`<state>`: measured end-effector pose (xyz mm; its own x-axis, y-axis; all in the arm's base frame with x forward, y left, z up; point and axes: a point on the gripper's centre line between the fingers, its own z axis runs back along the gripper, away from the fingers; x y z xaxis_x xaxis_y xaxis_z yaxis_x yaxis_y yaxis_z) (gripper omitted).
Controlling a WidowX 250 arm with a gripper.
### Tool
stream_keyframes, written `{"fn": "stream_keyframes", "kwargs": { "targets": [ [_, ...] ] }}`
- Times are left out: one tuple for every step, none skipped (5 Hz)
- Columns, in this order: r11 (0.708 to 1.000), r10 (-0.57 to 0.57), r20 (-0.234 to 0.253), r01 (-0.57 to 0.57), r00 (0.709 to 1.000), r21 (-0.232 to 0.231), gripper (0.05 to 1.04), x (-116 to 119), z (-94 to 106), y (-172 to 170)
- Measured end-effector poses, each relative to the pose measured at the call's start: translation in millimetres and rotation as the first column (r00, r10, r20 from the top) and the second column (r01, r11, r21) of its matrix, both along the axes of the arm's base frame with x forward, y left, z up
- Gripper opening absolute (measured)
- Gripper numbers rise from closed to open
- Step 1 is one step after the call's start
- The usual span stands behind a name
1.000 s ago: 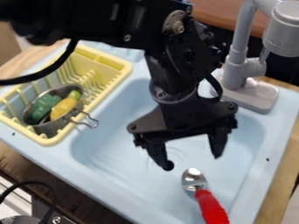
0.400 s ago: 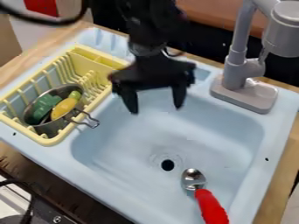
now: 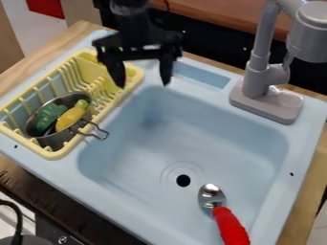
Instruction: Put the red spoon in the bottom right corner of the sink
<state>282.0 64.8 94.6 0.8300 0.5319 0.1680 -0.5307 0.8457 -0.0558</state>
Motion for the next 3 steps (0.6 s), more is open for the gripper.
{"fn": "stream_keyframes", "kwargs": {
  "targets": [
    [1.000,-0.002,0.010,0.002,1.000,0.011,0.991,8.2,-1.3,14.6],
    [0.997,-0.068,0.062,0.065,0.996,0.038,0.991,14.8,-9.5,4.9],
    [0.990,-0.131,0.082,0.126,0.988,0.067,0.991,27.2,-17.1,-11.6]
  ]
}}
